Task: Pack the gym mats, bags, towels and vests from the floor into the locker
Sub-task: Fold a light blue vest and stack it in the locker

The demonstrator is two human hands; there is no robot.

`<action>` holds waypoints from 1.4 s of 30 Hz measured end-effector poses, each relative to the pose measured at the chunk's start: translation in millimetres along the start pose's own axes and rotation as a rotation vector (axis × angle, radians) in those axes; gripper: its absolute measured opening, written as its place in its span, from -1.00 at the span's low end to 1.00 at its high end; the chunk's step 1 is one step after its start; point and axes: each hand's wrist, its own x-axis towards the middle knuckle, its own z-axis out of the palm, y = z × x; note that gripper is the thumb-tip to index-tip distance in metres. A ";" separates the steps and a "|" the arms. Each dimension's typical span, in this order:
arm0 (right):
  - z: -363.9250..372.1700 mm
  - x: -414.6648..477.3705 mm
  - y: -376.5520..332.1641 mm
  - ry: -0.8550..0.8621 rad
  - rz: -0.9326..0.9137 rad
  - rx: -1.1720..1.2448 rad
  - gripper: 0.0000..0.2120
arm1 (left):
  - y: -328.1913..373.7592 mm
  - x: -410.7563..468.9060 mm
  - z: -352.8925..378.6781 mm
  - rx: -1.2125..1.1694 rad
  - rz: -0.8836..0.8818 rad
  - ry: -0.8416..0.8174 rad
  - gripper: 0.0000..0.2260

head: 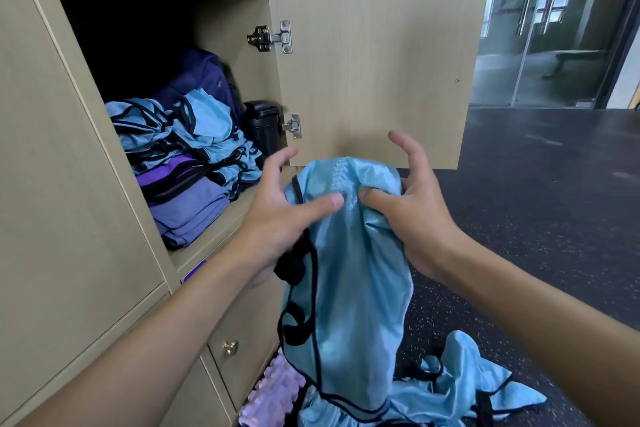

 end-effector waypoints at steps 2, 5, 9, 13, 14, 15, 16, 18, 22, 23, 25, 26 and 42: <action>-1.9 2.2 -2.0 0.036 0.011 0.006 -0.26 | -7.9 -7.4 4.1 -0.002 -0.044 -0.092 -0.15; -7.2 9.0 -3.9 0.100 0.056 0.021 -0.26 | -9.5 -11.8 12.3 -0.034 -0.028 -0.105 -0.18; -19.1 17.8 -8.5 0.165 0.164 0.145 -0.21 | -1.9 -5.0 13.2 -0.107 0.020 -0.024 -0.33; -23.5 13.8 -10.8 -0.001 0.187 0.243 0.00 | 0.8 2.9 7.3 -0.153 0.054 0.068 -0.39; -22.2 10.5 -9.4 -0.065 0.188 0.209 0.07 | 0.8 5.6 6.0 -0.159 0.061 0.088 -0.40; -19.4 6.6 -7.4 -0.121 0.179 0.151 0.12 | 1.9 6.9 5.4 -0.162 0.072 0.101 -0.42; -16.3 2.9 -4.2 -0.160 0.162 0.080 0.14 | 2.7 8.6 4.7 -0.163 0.078 0.116 -0.44; -9.3 -0.6 1.9 -0.156 0.082 -0.058 0.09 | 4.0 11.0 3.4 -0.148 0.084 0.146 -0.45; -10.1 3.9 2.9 0.018 -0.110 -0.154 -0.03 | 6.0 13.0 -2.8 -0.113 0.068 0.161 -0.48; -10.8 2.9 2.2 -0.035 -0.110 -0.138 -0.03 | 6.2 13.2 -4.8 -0.105 0.058 0.157 -0.47; -6.2 -2.9 2.2 -0.207 -0.068 -0.124 -0.04 | 7.1 12.1 -7.5 -0.100 0.039 0.121 -0.45; -2.2 -6.1 2.7 -0.267 -0.053 -0.143 -0.07 | 7.9 11.4 -8.1 -0.092 0.027 0.099 -0.45; 0.5 6.4 10.6 -0.064 -0.110 -0.299 -0.39 | 4.9 8.2 -8.7 0.085 -0.067 0.211 -0.41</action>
